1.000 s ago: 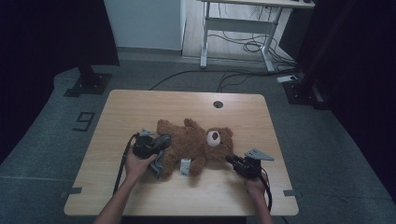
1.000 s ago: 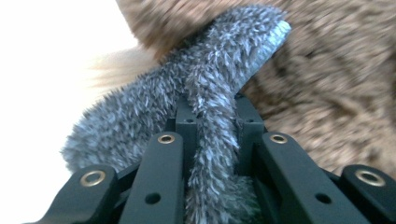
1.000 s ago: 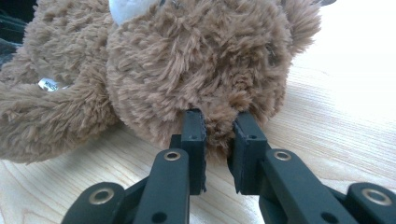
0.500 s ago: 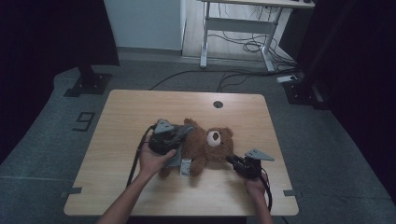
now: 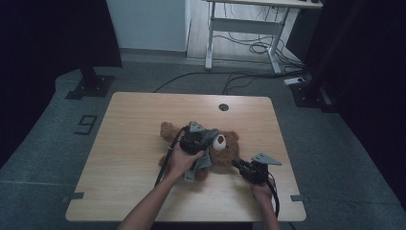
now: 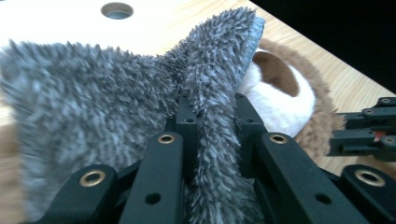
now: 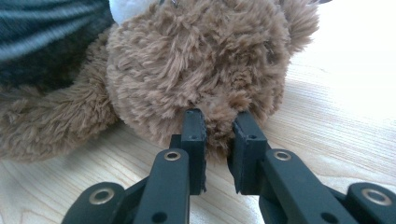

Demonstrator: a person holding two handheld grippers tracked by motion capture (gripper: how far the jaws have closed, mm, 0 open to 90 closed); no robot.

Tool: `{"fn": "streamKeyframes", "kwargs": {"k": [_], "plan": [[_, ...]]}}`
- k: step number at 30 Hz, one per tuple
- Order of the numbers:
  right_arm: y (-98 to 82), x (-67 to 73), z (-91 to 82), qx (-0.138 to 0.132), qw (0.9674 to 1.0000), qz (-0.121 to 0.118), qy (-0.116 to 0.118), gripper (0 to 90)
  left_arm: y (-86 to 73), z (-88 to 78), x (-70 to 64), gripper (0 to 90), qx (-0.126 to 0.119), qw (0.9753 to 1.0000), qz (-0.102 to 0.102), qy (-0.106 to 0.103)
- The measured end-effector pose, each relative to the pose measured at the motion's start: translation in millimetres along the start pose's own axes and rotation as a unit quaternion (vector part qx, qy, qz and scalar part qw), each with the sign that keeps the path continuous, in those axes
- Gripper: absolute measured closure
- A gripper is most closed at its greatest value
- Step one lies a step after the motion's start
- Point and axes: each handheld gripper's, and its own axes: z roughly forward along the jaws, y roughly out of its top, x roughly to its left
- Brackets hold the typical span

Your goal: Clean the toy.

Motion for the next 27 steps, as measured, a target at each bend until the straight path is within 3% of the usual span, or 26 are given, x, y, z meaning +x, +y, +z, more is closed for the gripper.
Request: {"fn": "streamKeyframes", "kwargs": {"k": [5, 6, 7, 8, 9, 10, 11, 12, 13, 14, 20, 27], "plan": [[-0.1, 0.2, -0.5, 0.002, 1.0000, -0.001, -0.002, 77.4, -0.6, -20.9, 16.1, 76.4, -0.012, 0.9995, -0.003, 0.028], [-0.2, 0.2, -0.4, 0.003, 1.0000, 0.000, -0.002, 77.4, -3.1, -31.0, 28.9, 76.4, -0.015, 0.9990, -0.014, 0.039], [-0.2, 0.0, -0.3, 0.002, 1.0000, 0.000, -0.001, 77.4, -3.1, -31.0, 28.9, 76.4, -0.015, 0.9990, -0.014, 0.039], [-0.3, -0.2, -0.2, 0.002, 1.0000, 0.001, -0.001, 77.4, -8.4, -39.4, 41.6, 76.3, -0.016, 0.9978, -0.018, 0.062], [-0.3, -0.2, -0.2, 0.002, 1.0000, 0.001, -0.001, 77.4, -8.4, -39.4, 41.6, 76.3, -0.016, 0.9978, -0.018, 0.062], [-0.6, -0.1, -0.2, 0.002, 1.0000, 0.003, -0.001, 77.4, -16.6, -45.9, 56.9, 76.4, -0.011, 0.9958, -0.027, 0.087], [-0.6, 0.0, -0.3, 0.003, 1.0000, 0.002, -0.001, 77.4, -22.2, -48.0, 65.3, 76.5, -0.008, 0.9950, -0.040, 0.091], [-0.6, 0.0, -0.3, 0.003, 1.0000, 0.001, -0.001, 77.4, -28.6, -49.4, 73.4, 76.5, -0.003, 0.9944, -0.050, 0.093], [-0.7, 0.0, -0.2, 0.002, 1.0000, 0.002, -0.001, 77.4, -28.6, -49.4, 73.4, 76.6, -0.003, 0.9944, -0.050, 0.093], [-0.6, 0.0, -0.1, 0.001, 1.0000, 0.003, 0.000, 77.4, -42.6, -50.0, 85.5, 76.6, 0.006, 0.9933, -0.073, 0.089], [-0.6, 0.5, 0.2, 0.002, 1.0000, 0.003, 0.000, 77.4, -69.5, -47.0, 96.0, 76.6, 0.025, 0.9923, -0.080, 0.091], [-1.4, 0.4, 0.0, 0.003, 1.0000, 0.004, 0.000, 77.5, -80.0, -52.1, 102.7, 76.7, 0.034, 0.9912, -0.092, 0.088]]}}
